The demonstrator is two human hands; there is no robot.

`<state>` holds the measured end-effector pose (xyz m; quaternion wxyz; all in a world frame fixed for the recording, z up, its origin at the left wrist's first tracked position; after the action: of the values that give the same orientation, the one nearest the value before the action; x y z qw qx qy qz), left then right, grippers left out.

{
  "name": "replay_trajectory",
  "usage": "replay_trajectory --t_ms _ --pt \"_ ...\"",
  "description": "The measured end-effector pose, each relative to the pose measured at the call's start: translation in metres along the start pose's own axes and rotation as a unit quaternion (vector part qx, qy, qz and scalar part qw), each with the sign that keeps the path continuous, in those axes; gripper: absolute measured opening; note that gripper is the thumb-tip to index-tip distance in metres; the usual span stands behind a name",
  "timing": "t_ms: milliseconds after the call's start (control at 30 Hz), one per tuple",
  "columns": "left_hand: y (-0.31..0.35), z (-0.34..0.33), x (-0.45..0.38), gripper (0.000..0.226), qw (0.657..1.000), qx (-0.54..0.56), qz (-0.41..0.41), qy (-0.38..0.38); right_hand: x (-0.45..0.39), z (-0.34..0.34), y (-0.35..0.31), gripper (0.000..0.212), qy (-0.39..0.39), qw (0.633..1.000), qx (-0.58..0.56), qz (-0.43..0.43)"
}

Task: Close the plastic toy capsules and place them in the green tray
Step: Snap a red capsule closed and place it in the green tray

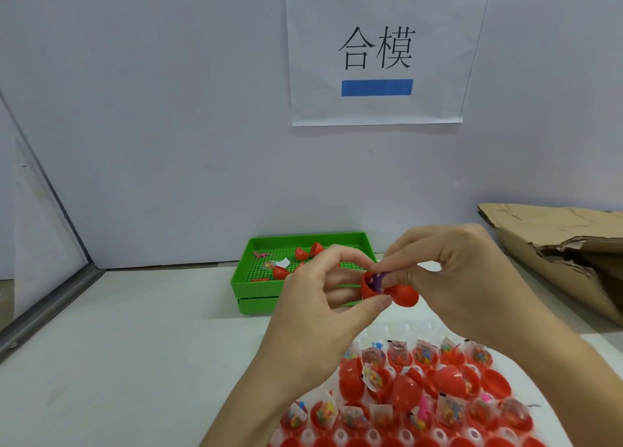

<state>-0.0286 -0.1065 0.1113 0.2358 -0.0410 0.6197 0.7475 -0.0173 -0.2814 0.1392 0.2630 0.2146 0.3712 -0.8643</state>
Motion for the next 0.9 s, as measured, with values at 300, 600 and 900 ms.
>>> replay_trajectory --t_ms 300,600,900 --pt "0.0 -0.002 -0.001 0.014 0.999 0.04 -0.013 0.028 0.0 0.003 -0.002 0.023 0.009 1.0 0.011 0.013" --pt "-0.001 0.0 -0.001 0.013 0.998 0.053 0.0 0.034 0.003 0.001 -0.013 0.048 0.022 1.0 -0.012 -0.005" --pt "0.0 0.001 -0.001 0.012 0.998 0.055 -0.007 0.022 0.003 0.002 -0.019 0.041 0.032 0.999 -0.013 -0.024"
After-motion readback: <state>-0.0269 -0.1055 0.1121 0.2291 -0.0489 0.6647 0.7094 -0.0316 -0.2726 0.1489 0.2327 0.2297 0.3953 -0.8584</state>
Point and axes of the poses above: each hand's wrist, its own x-axis away from the middle knuckle, its own z-axis out of the back of the hand, y = z × x, the point moved 1 cm from there along -x, towards the middle knuckle, and after that the axes turned 3 degrees about -y, right-handed, at the moved point
